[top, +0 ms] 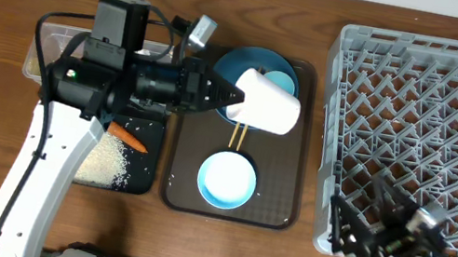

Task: Sort waste into correct bins and load items into the dishwasher rack
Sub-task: 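Hold the pink cup out right while the right gripper approaches it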

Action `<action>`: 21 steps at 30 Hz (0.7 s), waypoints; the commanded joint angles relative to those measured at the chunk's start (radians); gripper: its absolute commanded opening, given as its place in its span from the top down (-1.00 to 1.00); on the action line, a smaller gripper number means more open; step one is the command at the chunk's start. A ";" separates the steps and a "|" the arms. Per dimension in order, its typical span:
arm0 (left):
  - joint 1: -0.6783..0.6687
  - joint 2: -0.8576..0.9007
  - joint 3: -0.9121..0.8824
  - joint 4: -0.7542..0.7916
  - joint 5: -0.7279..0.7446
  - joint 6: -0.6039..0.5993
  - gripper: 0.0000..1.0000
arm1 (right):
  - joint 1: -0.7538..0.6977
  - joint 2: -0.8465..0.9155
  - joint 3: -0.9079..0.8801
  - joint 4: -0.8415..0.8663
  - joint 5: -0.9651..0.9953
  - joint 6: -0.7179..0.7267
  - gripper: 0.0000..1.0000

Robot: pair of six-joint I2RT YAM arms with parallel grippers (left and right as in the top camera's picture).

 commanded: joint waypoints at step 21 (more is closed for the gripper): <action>0.004 0.001 0.016 0.004 0.198 0.007 0.88 | 0.010 0.742 0.624 -0.409 -0.646 -0.250 -0.98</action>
